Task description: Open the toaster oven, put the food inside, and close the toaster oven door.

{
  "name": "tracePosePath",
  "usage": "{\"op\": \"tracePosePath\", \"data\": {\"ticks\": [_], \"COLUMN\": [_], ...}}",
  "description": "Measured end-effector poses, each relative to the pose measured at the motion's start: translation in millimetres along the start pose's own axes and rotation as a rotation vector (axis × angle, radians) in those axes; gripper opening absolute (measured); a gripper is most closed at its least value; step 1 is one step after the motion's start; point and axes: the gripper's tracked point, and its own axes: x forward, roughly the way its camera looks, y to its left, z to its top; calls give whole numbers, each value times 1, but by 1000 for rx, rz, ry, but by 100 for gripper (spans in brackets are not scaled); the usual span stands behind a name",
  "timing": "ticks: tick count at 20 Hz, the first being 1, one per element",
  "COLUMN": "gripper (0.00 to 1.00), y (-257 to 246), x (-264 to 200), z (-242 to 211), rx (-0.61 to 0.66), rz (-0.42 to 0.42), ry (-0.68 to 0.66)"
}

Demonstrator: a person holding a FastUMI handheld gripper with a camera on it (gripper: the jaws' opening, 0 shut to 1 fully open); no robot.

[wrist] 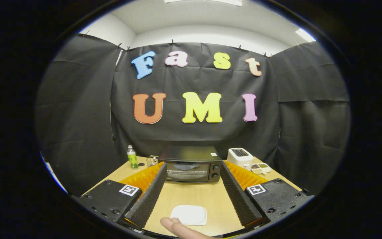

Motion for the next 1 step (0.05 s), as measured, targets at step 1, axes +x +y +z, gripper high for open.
{"op": "tracePosePath", "data": {"ticks": [1], "gripper": [100], "y": [0], "x": [0], "z": [1], "rx": [-2], "rz": [-1], "ry": [-3]}}
